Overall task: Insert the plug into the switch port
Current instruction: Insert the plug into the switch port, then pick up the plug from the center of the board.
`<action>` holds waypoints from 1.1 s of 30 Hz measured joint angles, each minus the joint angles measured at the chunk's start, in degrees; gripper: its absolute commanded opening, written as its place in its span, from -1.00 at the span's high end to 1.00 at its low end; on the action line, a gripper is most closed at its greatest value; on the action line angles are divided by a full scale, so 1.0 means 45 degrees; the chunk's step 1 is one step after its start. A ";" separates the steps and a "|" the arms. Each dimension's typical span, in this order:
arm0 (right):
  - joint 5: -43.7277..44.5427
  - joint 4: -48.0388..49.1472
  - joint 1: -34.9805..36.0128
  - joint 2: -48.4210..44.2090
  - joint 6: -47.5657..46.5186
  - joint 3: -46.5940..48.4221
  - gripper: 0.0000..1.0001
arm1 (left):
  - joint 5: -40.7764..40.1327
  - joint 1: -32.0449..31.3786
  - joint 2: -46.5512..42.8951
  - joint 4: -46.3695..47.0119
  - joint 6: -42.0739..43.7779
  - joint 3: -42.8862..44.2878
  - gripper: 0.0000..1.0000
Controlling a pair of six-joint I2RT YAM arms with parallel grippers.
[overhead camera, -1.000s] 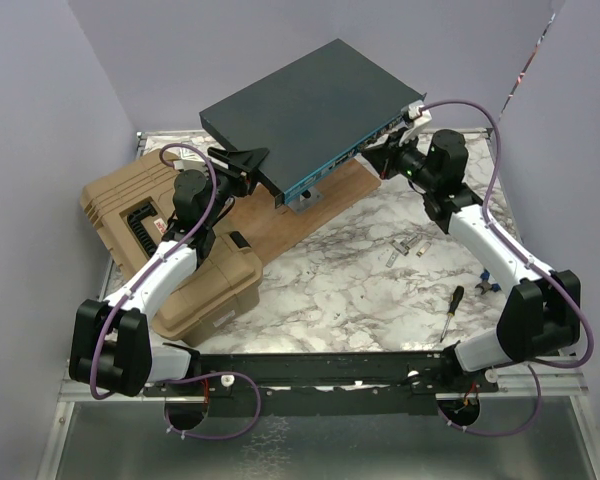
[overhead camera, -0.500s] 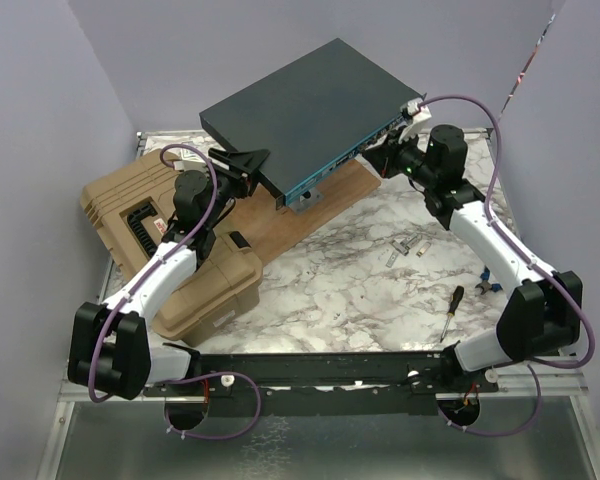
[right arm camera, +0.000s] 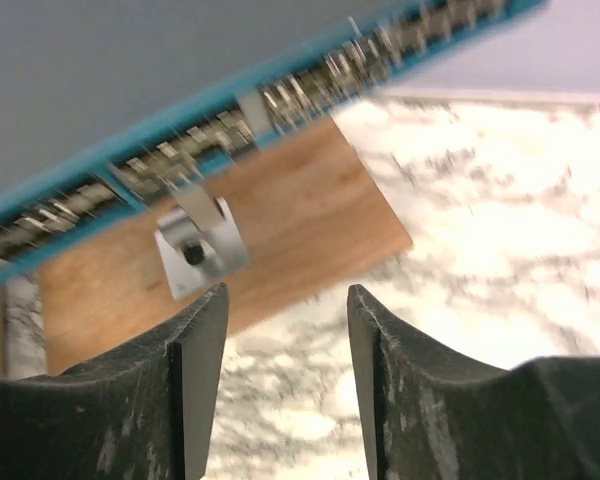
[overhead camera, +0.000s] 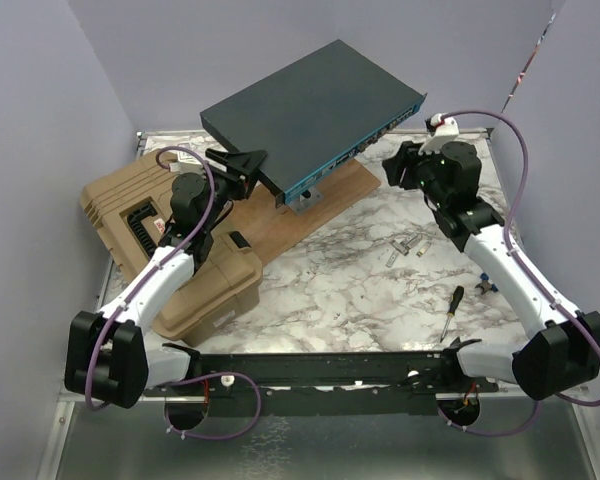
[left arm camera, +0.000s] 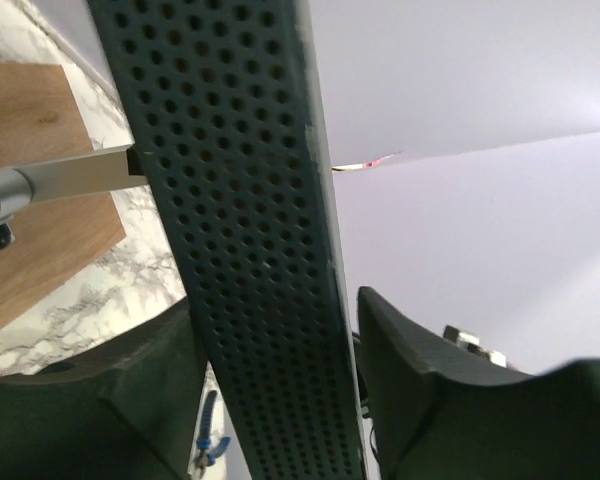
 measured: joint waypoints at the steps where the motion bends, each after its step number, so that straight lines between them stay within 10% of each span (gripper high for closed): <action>1: 0.0330 -0.0296 0.0000 -0.0102 0.0146 -0.0170 -0.13 | -0.0019 0.0000 -0.0112 -0.0034 0.0024 -0.0034 -0.35; 15: 0.2511 -0.4056 0.0000 -0.0257 0.2958 -0.3575 -0.30 | -0.0092 0.0019 -0.1049 -0.0471 0.1005 -0.0146 -0.94; 33: 0.2254 -0.4056 0.0039 0.1889 0.4945 -0.4833 -0.27 | -0.1001 -0.0384 -0.2671 -0.3638 0.4949 0.0515 -0.98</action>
